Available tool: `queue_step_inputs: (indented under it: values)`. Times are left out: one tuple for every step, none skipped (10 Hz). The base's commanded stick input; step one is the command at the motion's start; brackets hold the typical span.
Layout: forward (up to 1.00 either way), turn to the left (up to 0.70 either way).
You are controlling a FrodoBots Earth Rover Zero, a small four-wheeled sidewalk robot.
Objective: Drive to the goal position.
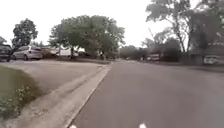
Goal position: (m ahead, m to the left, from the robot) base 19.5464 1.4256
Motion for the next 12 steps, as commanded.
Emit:
queue_step_inputs:
  values:
    - [1.00,0.00]
    - [1.00,0.00]
    - [1.00,0.00]
    - [1.00,0.00]
    - [1.00,0.00]
    - [1.00,0.00]
    - [1.00,0.00]
    - [1.00,0.00]
    - [1.00,0.00]
    - [1.00,0.00]
    - [1.00,0.00]
    - [1.00,0.00]
